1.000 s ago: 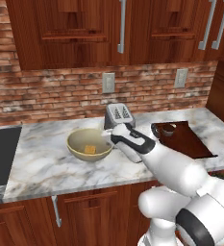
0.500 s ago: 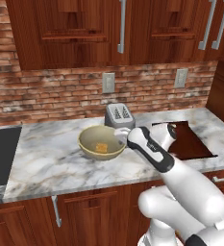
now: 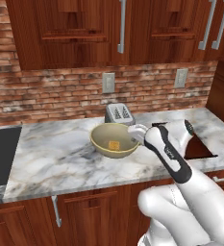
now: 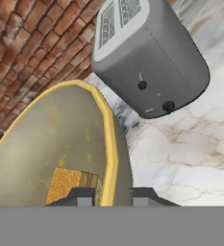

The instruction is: Place the bowl with cake and the cupcake onto the tray.

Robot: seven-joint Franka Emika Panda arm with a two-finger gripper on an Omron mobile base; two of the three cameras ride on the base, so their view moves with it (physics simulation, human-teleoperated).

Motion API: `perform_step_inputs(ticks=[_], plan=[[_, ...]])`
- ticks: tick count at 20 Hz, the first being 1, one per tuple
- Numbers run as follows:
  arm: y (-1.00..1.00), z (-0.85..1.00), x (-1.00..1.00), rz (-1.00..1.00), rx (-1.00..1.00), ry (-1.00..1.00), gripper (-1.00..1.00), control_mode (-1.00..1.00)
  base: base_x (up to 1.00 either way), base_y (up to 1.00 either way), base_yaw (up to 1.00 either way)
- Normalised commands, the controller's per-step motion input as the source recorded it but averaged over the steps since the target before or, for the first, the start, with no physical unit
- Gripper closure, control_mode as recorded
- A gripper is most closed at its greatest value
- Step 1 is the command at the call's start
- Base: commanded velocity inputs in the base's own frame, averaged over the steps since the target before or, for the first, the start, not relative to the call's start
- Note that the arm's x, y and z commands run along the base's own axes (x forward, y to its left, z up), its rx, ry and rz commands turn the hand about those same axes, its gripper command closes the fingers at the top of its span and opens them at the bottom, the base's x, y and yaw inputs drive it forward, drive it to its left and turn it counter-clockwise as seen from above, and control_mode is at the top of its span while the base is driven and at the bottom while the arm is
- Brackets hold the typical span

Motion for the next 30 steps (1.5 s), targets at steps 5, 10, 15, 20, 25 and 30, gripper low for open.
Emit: perform_step_inputs(ticks=[5,10,15,20,25,30], plan=[[-0.45,0.13,-0.17,0.00,0.00,0.00,1.00,-1.00,0.00,0.00,0.00],[-0.52,0.10,-0.08,-0.02,0.00,0.00,1.00,-1.00,0.00,0.00,0.00],[-0.55,0.09,-0.05,-0.05,0.00,0.00,1.00,-1.00,0.00,0.00,0.00],[-0.60,0.06,0.00,-0.07,0.00,0.00,1.00,-1.00,0.00,0.00,0.00],[-0.65,0.00,0.00,-0.08,0.00,0.00,1.00,-1.00,0.00,0.00,0.00],[-0.62,0.00,0.00,-0.06,0.00,0.00,1.00,-1.00,0.00,0.00,0.00]])
